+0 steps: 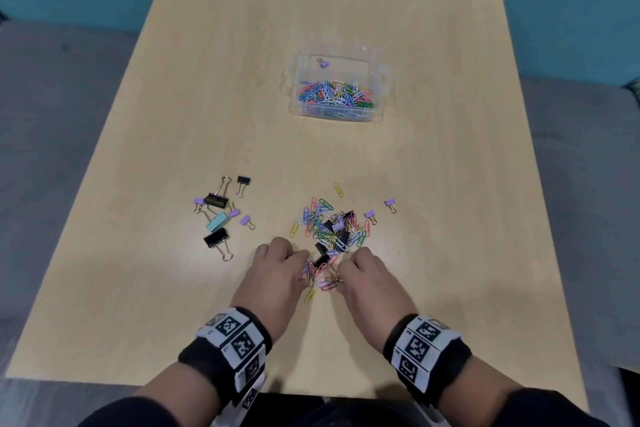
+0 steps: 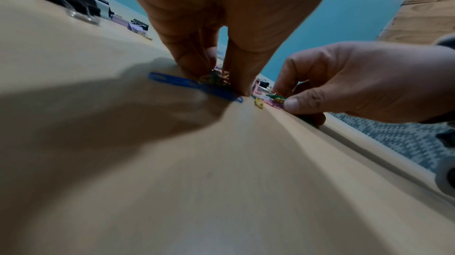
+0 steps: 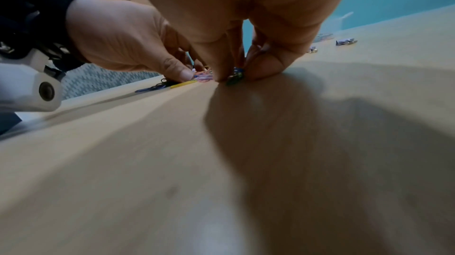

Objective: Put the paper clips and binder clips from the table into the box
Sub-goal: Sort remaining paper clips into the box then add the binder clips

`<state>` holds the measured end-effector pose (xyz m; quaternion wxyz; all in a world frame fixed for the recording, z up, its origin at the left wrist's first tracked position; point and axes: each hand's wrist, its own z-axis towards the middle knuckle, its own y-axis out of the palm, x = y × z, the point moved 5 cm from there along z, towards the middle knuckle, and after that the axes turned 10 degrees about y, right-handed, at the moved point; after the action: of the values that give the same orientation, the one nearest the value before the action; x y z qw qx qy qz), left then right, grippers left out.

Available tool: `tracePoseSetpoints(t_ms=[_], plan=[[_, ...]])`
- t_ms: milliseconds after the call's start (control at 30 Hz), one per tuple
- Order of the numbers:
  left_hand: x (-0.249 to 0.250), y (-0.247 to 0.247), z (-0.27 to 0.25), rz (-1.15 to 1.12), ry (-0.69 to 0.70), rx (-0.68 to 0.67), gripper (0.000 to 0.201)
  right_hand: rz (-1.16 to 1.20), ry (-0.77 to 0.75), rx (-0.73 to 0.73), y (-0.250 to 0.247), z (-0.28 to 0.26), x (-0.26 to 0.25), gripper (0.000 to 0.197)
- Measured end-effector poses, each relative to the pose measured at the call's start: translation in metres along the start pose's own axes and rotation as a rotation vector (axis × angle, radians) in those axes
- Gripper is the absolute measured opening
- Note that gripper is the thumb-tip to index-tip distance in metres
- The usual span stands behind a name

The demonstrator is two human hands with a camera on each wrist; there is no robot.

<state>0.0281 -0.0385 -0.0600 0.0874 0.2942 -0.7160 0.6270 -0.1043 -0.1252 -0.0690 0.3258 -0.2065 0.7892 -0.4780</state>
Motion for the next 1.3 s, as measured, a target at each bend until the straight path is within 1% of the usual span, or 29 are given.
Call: tracePoseSetpoints(t_ms=[33, 100, 200, 333, 533, 600, 733, 800, 900, 1000, 1067, 1100, 1167, 1200, 1233, 1300], plan=[[0.001, -0.001, 0.002, 0.008, 0.008, 0.022, 0.026, -0.014, 0.001, -0.003, 0.001, 0.002, 0.001, 0.046], [0.002, -0.001, 0.005, 0.027, 0.021, 0.041, 0.013, -0.047, -0.01, -0.009, 0.002, 0.005, 0.003, 0.05], [0.004, -0.003, 0.011, 0.072, 0.028, 0.051, 0.016, -0.116, -0.034, -0.002, -0.003, 0.007, 0.007, 0.053], [0.003, -0.006, 0.019, 0.082, -0.025, 0.052, 0.017, -0.194, -0.035, 0.022, -0.013, 0.014, 0.018, 0.051], [-0.001, -0.015, 0.027, 0.045, -0.092, 0.083, 0.022, -0.314, -0.025, 0.054, -0.034, 0.021, 0.03, 0.032], [-0.005, -0.02, 0.028, -0.015, -0.124, 0.098, 0.02, -0.356, -0.045, 0.061, -0.036, 0.023, 0.034, 0.033], [-0.016, -0.03, 0.026, -0.202, -0.248, 0.142, 0.012, -0.403, -0.106, 0.025, -0.035, 0.028, 0.034, 0.046], [-0.02, -0.036, 0.027, -0.282, -0.296, 0.154, 0.012, -0.424, -0.132, -0.005, -0.038, 0.03, 0.029, 0.046], [-0.025, -0.048, 0.03, -0.476, -0.404, 0.149, 0.017, -0.46, -0.149, -0.051, -0.041, 0.035, 0.027, 0.043], [-0.023, -0.063, 0.04, -0.648, -0.435, 0.144, 0.015, -0.463, -0.133, -0.145, -0.04, 0.041, 0.039, 0.042], [-0.022, -0.072, 0.051, -0.761, -0.446, 0.14, 0.014, -0.403, -0.132, -0.182, -0.045, 0.045, 0.046, 0.029], [-0.022, -0.076, 0.058, -0.814, -0.451, 0.128, 0.014, -0.322, -0.112, -0.186, -0.051, 0.048, 0.05, 0.02], [-0.02, -0.085, 0.072, -0.907, -0.446, 0.096, 0.013, -0.108, -0.001, -0.265, -0.067, 0.055, 0.057, 0.009], [-0.018, -0.091, 0.08, -0.95, -0.438, 0.084, 0.012, 0.027, 0.062, -0.3, -0.077, 0.061, 0.059, 0.006], [-0.017, -0.097, 0.092, -0.986, -0.424, 0.08, 0.011, 0.177, 0.118, -0.302, -0.089, 0.071, 0.062, 0.006], [-0.016, -0.111, 0.119, -1.008, -0.397, 0.103, 0.012, 0.427, 0.199, -0.227, -0.117, 0.097, 0.063, 0.009]])
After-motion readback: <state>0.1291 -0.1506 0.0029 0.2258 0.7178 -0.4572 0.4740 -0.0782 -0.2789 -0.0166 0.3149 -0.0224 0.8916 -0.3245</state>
